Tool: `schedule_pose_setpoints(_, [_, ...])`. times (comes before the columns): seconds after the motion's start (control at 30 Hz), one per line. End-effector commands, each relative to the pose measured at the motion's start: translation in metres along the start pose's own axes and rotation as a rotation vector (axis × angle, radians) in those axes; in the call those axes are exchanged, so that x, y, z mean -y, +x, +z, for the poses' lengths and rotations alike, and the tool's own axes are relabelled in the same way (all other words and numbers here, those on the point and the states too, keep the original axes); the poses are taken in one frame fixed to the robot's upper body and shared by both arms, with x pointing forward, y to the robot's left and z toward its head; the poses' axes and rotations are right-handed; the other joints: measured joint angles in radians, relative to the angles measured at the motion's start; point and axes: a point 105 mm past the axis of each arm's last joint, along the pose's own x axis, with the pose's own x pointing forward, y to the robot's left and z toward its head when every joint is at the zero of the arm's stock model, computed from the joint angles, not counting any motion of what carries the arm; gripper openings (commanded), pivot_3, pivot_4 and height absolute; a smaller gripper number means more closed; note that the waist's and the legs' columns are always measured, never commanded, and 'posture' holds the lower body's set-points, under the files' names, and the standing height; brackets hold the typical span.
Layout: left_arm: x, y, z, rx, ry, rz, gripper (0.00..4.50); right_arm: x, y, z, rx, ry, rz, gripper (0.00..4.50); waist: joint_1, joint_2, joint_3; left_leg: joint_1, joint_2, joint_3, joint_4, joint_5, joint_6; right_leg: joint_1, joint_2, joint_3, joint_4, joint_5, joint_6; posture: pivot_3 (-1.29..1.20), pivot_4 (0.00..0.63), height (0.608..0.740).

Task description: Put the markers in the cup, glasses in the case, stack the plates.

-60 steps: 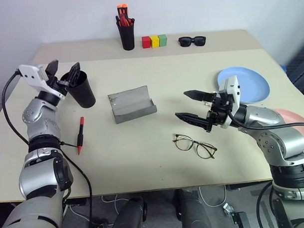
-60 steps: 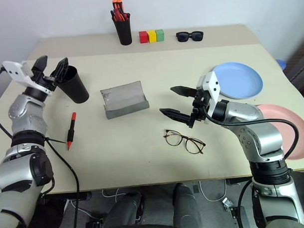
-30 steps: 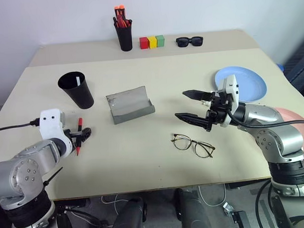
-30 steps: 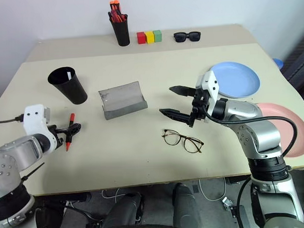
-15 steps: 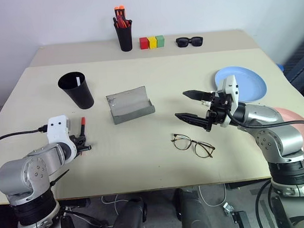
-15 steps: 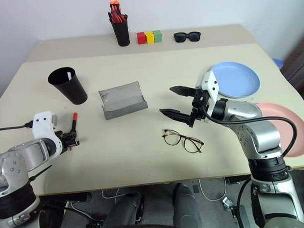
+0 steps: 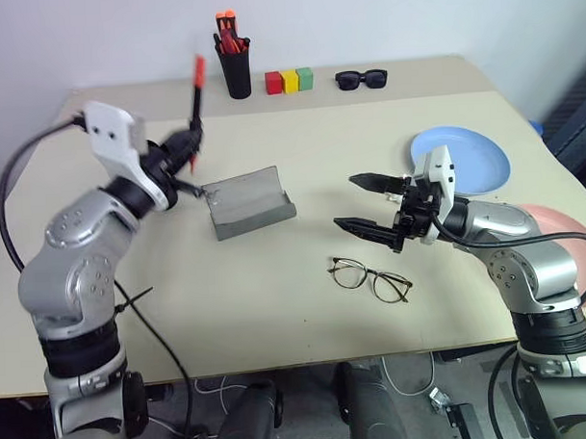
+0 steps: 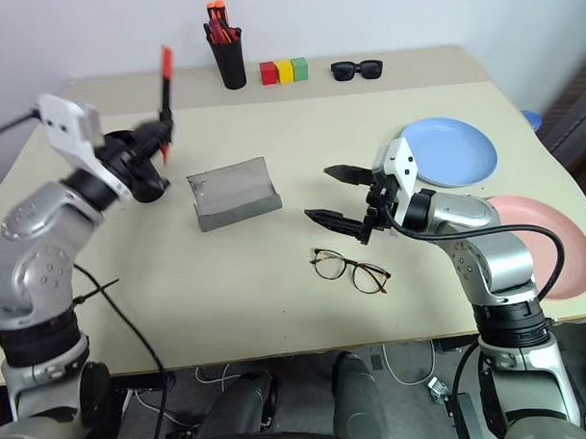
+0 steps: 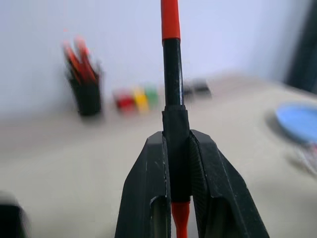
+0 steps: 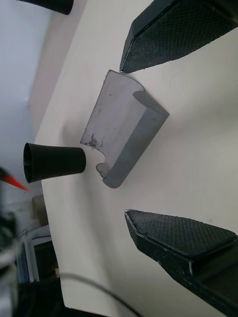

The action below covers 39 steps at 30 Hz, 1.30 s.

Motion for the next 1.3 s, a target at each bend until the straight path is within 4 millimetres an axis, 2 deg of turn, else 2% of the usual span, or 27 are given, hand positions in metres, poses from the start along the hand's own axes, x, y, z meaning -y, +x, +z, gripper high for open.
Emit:
schedule_pose_setpoints(0.03, [-0.053,-0.002,0.019,0.137,0.044,0.187,0.03,0.000,0.001,0.011,0.032,-0.042,0.005,4.50,0.000,0.000,0.000,0.000,0.000,0.000,0.000,0.000,0.000,0.000,0.000,0.000,0.000,0.000,0.000,0.00,0.150,0.740])
schedule_pose_setpoints(0.13, [-0.068,0.003,0.014,0.169,0.050,0.250,0.03,0.000,0.002,0.010,0.030,-0.045,0.004,4.50,0.003,0.000,0.000,0.000,0.000,0.000,0.000,0.000,0.000,0.000,0.000,0.000,-0.001,0.000,0.000,0.00,0.150,0.740])
schedule_pose_setpoints(0.27, [-0.086,0.005,-0.006,0.142,0.050,0.329,0.03,0.000,0.000,0.012,0.029,-0.051,-0.003,4.50,0.006,0.000,0.000,-0.001,0.000,0.000,0.001,0.002,-0.003,0.000,-0.001,0.000,-0.002,0.001,0.001,0.00,0.150,0.740])
schedule_pose_setpoints(0.37, [-0.086,0.004,-0.019,0.114,0.108,0.309,0.03,0.000,-0.001,0.011,0.024,-0.057,-0.007,4.50,0.004,0.000,0.000,-0.001,0.000,0.000,0.001,0.002,-0.003,0.000,-0.001,0.000,-0.001,0.001,0.001,0.00,0.150,0.740])
schedule_pose_setpoints(0.57, [-0.094,0.006,-0.028,0.125,0.100,0.339,0.03,-0.001,-0.001,0.011,0.025,-0.050,-0.007,4.50,0.003,0.000,0.000,-0.001,0.000,0.000,0.001,0.001,-0.002,0.000,-0.001,0.000,-0.001,0.001,0.001,0.00,0.150,0.740])
schedule_pose_setpoints(0.73, [-0.100,0.004,-0.048,0.091,0.084,0.366,0.03,0.001,-0.002,0.011,0.022,-0.052,-0.012,4.50,0.001,0.000,0.000,-0.001,0.000,0.000,0.001,0.001,-0.002,0.000,-0.001,0.000,-0.001,0.001,0.001,0.00,0.150,0.740])
schedule_pose_setpoints(0.83, [-0.097,0.005,-0.053,0.085,0.079,0.355,1.41,0.000,-0.002,0.011,0.021,-0.052,-0.012,4.50,0.002,0.000,0.000,-0.001,0.000,0.000,0.001,0.001,-0.002,0.000,-0.001,0.000,-0.001,0.001,0.001,0.00,0.150,0.740])
schedule_pose_setpoints(0.93, [-0.093,0.005,-0.052,0.090,0.074,0.338,3.03,0.000,-0.002,0.011,0.017,-0.054,-0.011,4.50,0.002,0.000,0.000,-0.001,0.000,0.000,0.001,0.001,-0.002,0.000,-0.001,0.000,-0.001,0.001,0.001,0.00,0.150,0.740])
schedule_pose_setpoints(1.03, [-0.085,0.007,-0.043,0.121,0.076,0.295,4.44,0.001,-0.001,0.012,0.019,-0.054,-0.011,4.50,0.002,0.000,0.000,-0.001,0.000,0.000,0.001,0.000,0.001,0.000,-0.001,0.000,-0.001,0.001,0.001,0.00,0.150,0.740])
schedule_pose_setpoints(1.07, [-0.081,0.008,-0.039,0.133,0.075,0.272,4.44,0.001,-0.001,0.012,0.020,-0.054,-0.011,4.50,0.002,0.000,0.000,-0.001,0.000,0.000,0.001,0.000,0.001,0.000,-0.001,0.000,-0.001,0.001,0.001,0.00,0.150,0.740])
schedule_pose_setpoints(1.13, [-0.060,0.012,-0.032,0.145,-0.003,0.145,4.44,0.001,-0.001,0.012,0.022,-0.056,-0.012,4.50,0.001,0.000,0.000,-0.001,0.000,0.000,0.001,0.000,0.001,0.000,-0.001,0.000,-0.001,0.001,0.001,0.00,0.150,0.740])
schedule_pose_setpoints(1.2, [-0.029,0.016,-0.024,0.146,-0.065,-0.038,4.44,0.003,-0.001,0.013,0.025,-0.055,-0.018,4.50,0.001,0.000,0.000,-0.001,0.000,0.000,0.001,0.000,0.001,0.000,-0.001,0.000,-0.001,0.001,0.001,0.00,0.150,0.740])
schedule_pose_setpoints(1.3, [0.026,0.012,-0.031,0.021,-0.191,-0.361,4.44,0.004,-0.001,0.010,0.021,-0.056,-0.023,4.50,0.001,0.000,0.000,-0.001,0.000,0.000,0.001,-0.001,0.001,0.000,-0.001,0.000,0.000,0.001,0.001,0.00,0.150,0.740])
